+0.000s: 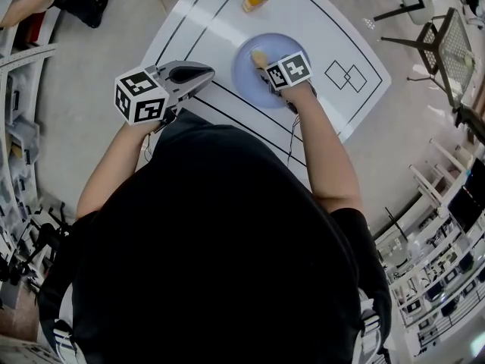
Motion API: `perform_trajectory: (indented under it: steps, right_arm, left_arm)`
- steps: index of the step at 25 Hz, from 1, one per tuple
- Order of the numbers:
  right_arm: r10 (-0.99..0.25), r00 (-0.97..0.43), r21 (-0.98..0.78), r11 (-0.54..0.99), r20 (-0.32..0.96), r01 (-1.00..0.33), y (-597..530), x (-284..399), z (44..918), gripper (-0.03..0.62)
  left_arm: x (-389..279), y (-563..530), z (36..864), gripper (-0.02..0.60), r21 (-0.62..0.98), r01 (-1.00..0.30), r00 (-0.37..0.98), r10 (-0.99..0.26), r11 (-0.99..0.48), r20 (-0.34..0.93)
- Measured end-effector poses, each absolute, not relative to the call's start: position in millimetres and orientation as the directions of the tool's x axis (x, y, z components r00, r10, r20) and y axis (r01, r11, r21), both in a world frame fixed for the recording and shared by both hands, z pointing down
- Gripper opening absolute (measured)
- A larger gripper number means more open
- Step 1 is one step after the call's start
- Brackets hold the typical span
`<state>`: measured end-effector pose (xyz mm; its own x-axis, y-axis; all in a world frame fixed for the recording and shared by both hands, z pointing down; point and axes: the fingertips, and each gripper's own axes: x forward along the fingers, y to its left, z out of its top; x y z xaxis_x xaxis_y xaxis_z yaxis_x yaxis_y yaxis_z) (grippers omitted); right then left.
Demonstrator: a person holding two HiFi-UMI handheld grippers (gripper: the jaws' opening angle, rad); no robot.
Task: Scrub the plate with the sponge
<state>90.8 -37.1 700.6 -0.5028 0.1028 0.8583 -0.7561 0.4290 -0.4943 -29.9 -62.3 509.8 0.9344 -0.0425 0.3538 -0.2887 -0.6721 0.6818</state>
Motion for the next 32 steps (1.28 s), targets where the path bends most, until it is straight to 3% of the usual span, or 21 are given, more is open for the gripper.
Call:
perform_trajectory:
  steps: [32]
  right_arm:
    - [-0.021,-0.476,-0.451,0.282,0.879,-0.847,-48,159,707,0.041]
  left_arm:
    - [1,-47,508,0.009,0.681,-0.255,0.937,-0.003,-0.687,0.348]
